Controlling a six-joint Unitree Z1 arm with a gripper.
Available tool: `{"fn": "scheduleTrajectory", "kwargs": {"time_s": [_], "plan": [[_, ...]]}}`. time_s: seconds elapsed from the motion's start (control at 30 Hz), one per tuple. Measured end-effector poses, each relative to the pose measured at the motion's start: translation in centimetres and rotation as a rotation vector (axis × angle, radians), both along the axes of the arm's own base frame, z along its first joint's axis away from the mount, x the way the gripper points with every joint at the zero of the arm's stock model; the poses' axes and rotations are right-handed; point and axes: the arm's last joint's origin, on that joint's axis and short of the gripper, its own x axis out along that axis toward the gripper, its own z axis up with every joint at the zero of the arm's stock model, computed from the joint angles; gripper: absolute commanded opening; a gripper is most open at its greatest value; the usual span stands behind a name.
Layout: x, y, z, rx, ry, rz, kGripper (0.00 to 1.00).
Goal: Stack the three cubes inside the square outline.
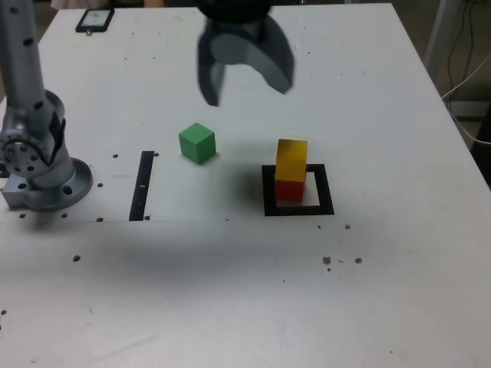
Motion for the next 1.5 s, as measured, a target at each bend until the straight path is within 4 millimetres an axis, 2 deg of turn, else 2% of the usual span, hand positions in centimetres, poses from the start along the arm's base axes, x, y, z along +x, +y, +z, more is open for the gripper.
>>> {"fn": "scheduleTrajectory", "kwargs": {"time_s": [0.17,0.33,0.6,0.93,1.3,1.5], "plan": [[-3.5,2.2,0.0,0.012,0.030,0.016,1.00],[-4.8,3.0,-1.7,0.020,0.106,-0.042,1.00],[-6.1,2.8,-4.8,0.000,0.169,-0.242,1.00],[-6.2,2.7,-5.7,0.012,0.192,-0.435,0.95],[-5.2,2.4,-7.9,-0.008,0.219,-0.472,0.95],[-4.4,2.5,-10.0,-0.018,0.235,-0.471,0.96]]}}
